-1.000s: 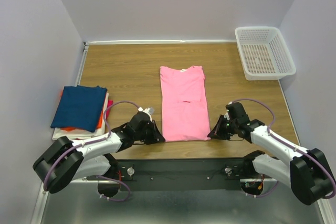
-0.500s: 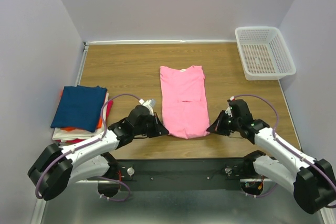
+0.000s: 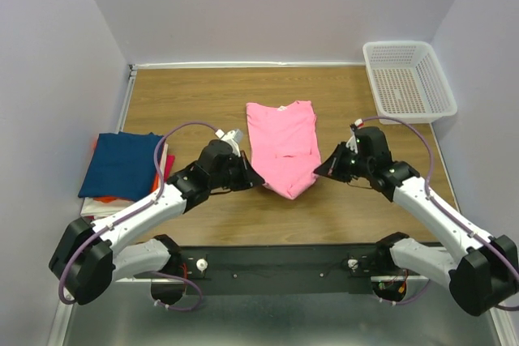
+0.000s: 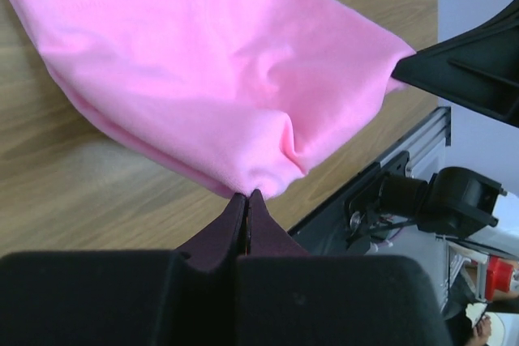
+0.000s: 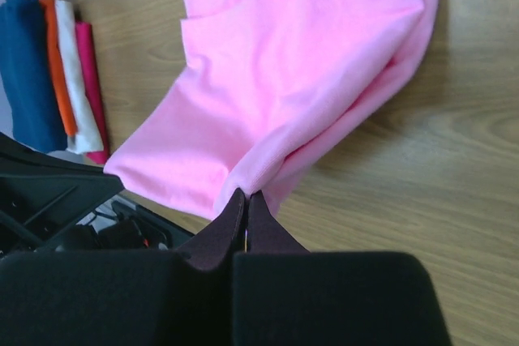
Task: Fold and stack the t-shirts
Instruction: Fold the tshirt
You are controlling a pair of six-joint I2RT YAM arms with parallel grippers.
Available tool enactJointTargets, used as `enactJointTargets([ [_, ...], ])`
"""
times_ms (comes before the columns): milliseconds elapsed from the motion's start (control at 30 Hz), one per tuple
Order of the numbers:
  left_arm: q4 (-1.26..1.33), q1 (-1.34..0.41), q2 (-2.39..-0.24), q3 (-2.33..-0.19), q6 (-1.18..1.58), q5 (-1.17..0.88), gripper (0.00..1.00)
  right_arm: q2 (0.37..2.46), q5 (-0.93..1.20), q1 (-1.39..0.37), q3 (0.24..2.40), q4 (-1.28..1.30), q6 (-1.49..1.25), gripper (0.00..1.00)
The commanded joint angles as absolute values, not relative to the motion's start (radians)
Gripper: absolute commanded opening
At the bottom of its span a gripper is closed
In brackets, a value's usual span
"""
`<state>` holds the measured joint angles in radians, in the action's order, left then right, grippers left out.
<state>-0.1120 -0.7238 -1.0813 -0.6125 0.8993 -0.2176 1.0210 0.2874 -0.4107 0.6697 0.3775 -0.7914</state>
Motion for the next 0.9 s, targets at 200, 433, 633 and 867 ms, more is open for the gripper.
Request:
enactJointTargets([
  [200,-0.17,-0.701,-1.048,-0.631,0.868,-0.274,0.0,0.997,0.317,-0.41,0.689,0.402,-0.773,0.01],
  [433,-0.253,-0.71,-0.901,-0.508,0.902,-0.313,0.0,0.855,0.405,-0.411,0.597,0.511,-0.775,0.0],
  [633,-0.354,-0.742,-0.792,-0.474,0.931,-0.324,0.0,0.738,0.437,-0.411,0.548,0.653,-0.746,0.0],
  [867,-0.416,-0.801,-0.758,-0.534,0.953,-0.31,0.0,0.678,0.445,-0.411,0.575,0.735,-0.744,0.0],
])
